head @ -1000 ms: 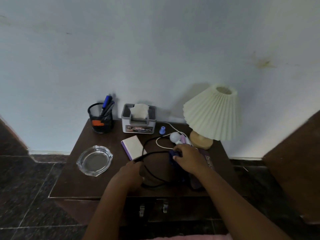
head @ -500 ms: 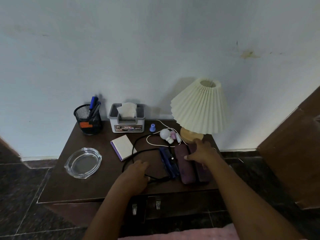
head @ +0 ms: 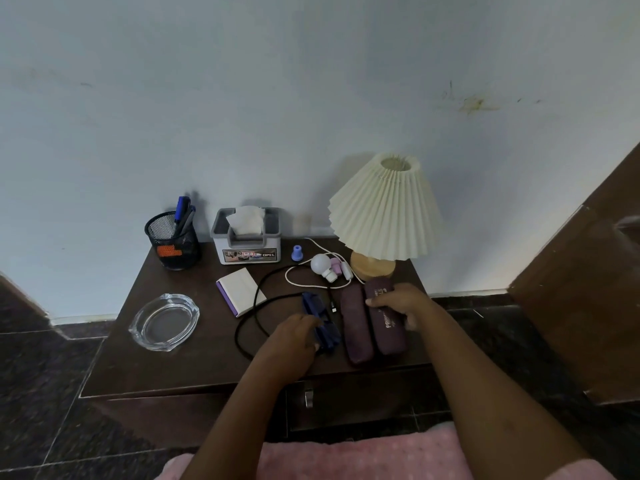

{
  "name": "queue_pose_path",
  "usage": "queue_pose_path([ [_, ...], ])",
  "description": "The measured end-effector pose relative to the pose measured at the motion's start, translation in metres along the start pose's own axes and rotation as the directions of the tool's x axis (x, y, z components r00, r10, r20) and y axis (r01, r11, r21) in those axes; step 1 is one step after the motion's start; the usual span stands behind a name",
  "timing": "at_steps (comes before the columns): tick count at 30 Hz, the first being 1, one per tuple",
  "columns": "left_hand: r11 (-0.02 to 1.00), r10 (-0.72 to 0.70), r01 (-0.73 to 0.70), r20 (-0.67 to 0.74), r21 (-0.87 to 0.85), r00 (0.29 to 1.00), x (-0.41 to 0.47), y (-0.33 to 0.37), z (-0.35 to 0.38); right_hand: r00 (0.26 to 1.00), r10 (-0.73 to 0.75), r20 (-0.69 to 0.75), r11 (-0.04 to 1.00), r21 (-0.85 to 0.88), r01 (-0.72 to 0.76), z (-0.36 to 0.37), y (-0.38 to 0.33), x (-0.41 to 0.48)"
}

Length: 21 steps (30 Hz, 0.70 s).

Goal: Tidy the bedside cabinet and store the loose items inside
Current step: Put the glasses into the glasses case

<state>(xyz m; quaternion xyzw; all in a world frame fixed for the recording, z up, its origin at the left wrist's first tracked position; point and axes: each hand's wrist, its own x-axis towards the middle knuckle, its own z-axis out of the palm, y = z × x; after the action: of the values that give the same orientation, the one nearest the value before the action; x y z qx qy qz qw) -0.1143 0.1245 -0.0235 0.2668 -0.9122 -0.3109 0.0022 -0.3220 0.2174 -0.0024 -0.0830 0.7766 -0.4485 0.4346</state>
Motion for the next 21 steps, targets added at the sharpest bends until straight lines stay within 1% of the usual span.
queue_pose_path([
  [1, 0.998, 0.002, -0.003, -0.01, -0.059, 1.0, -0.003, 0.005, 0.002, 0.999, -0.047, -0.005, 0.999, 0.017, 0.047, 0.001, -0.004, -0.008],
  [3, 0.975, -0.026, 0.012, -0.059, -0.22, 0.998, -0.011, 0.017, 0.005, 0.991, -0.133, -0.003, 0.991, -0.001, 0.133, 0.01, -0.013, -0.026],
  [4, 0.949, -0.054, 0.027, -0.077, -0.316, 0.996, -0.015, 0.023, 0.005, 0.984, -0.177, 0.0, 0.984, -0.025, 0.177, 0.016, -0.016, -0.035],
  [5, 0.897, -0.091, 0.049, -0.075, -0.439, 0.993, -0.02, 0.029, 0.004, 0.973, -0.229, 0.0, 0.972, -0.056, 0.228, 0.024, -0.018, -0.045],
  [6, 0.801, -0.131, 0.083, -0.039, -0.593, 0.991, -0.025, 0.033, 0.002, 0.958, -0.287, -0.003, 0.954, -0.088, 0.286, 0.032, -0.019, -0.055],
  [7, 0.657, -0.155, 0.124, 0.028, -0.744, 0.988, -0.031, 0.038, 0.0, 0.94, -0.342, -0.005, 0.934, -0.113, 0.339, 0.041, -0.02, -0.066],
  [8, 0.503, -0.158, 0.172, 0.105, -0.847, 0.982, -0.038, 0.041, -0.003, 0.922, -0.388, 0.009, 0.914, -0.124, 0.386, 0.051, -0.02, -0.078],
  [9, 0.382, -0.156, 0.218, 0.169, -0.898, 0.973, -0.046, 0.044, -0.006, 0.908, -0.416, 0.05, 0.9, -0.121, 0.419, 0.061, -0.02, -0.089],
  [10, 0.292, -0.16, 0.241, 0.201, -0.925, 0.966, -0.052, 0.045, -0.008, 0.901, -0.417, 0.123, 0.897, -0.102, 0.43, 0.071, -0.02, -0.099],
  [11, 0.203, -0.178, 0.237, 0.202, -0.95, 0.963, -0.057, 0.044, -0.008, 0.897, -0.387, 0.214, 0.91, -0.07, 0.409, 0.081, -0.019, -0.107],
  [13, 0.045, -0.238, 0.196, 0.18, -0.979, 0.954, -0.065, 0.039, -0.008, 0.875, -0.309, 0.372, 0.941, -0.018, 0.339, 0.095, -0.018, -0.119],
  [15, -0.032, -0.308, 0.157, 0.16, -0.987, 0.938, -0.07, 0.034, -0.01, 0.833, -0.304, 0.463, 0.938, -0.009, 0.347, 0.101, -0.016, -0.12],
  [16, -0.061, -0.351, 0.146, 0.158, -0.987, 0.923, -0.071, 0.03, -0.013, 0.813, -0.326, 0.482, 0.928, 0.001, 0.372, 0.103, -0.016, -0.118],
  [17, -0.092, -0.404, 0.136, 0.161, -0.986, 0.9, -0.071, 0.025, -0.016, 0.803, -0.361, 0.475, 0.918, 0.026, 0.397, 0.103, -0.016, -0.115],
  [19, -0.144, -0.517, 0.129, 0.186, -0.981, 0.835, -0.069, 0.014, -0.022, 0.823, -0.424, 0.379, 0.901, 0.078, 0.428, 0.099, -0.019, -0.106],
  [20, -0.154, -0.56, 0.132, 0.197, -0.979, 0.805, -0.066, 0.009, -0.026, 0.839, -0.447, 0.309, 0.889, 0.05, 0.455, 0.096, -0.02, -0.097],
  [21, -0.147, -0.59, 0.144, 0.203, -0.979, 0.782, -0.064, 0.005, -0.029, 0.852, -0.467, 0.238, 0.871, -0.042, 0.489, 0.092, -0.019, -0.086],
])
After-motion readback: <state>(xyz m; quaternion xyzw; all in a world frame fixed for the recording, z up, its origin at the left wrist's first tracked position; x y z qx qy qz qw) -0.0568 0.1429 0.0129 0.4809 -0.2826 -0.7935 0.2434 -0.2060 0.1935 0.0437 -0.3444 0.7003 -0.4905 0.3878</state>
